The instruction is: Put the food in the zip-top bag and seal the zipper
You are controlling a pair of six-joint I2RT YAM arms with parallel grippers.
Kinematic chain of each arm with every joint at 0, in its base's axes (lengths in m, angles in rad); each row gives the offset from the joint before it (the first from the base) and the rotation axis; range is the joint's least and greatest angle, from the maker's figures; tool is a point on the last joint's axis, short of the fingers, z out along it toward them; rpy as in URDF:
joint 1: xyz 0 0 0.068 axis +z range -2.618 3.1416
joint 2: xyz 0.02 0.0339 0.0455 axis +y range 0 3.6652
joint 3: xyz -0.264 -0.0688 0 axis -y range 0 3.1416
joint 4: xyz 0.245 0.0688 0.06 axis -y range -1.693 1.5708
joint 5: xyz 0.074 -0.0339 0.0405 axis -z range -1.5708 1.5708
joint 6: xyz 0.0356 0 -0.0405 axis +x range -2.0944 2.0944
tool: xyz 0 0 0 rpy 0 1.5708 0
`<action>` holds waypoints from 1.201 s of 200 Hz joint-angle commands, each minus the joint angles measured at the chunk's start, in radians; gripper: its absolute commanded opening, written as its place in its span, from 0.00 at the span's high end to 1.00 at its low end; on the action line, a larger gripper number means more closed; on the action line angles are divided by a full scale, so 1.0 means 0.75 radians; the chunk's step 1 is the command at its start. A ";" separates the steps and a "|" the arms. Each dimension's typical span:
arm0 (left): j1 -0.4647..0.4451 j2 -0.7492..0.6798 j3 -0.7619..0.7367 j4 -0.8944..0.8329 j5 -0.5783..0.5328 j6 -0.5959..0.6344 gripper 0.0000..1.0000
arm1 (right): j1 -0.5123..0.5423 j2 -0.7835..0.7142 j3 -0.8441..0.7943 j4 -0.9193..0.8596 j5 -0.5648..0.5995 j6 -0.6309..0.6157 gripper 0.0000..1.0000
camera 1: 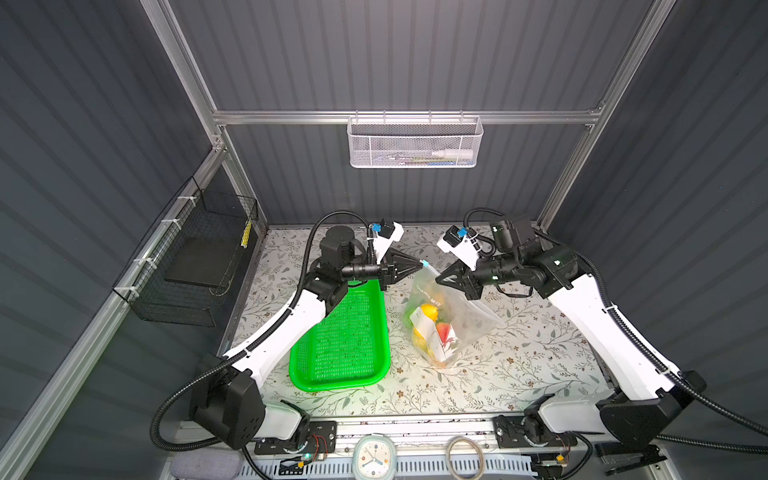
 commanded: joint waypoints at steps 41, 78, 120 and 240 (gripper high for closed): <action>0.008 -0.002 0.040 0.034 0.069 -0.031 1.00 | -0.009 0.012 -0.014 0.011 -0.021 -0.001 1.00; 0.007 0.000 0.053 0.004 0.056 -0.007 1.00 | -0.009 -0.026 -0.015 0.075 0.061 0.057 0.71; 0.007 0.035 0.070 -0.015 0.056 -0.003 1.00 | -0.008 -0.053 0.004 0.201 0.067 0.115 0.59; 0.007 0.040 0.076 -0.035 0.035 -0.004 1.00 | 0.020 0.103 0.087 0.280 0.022 0.207 0.76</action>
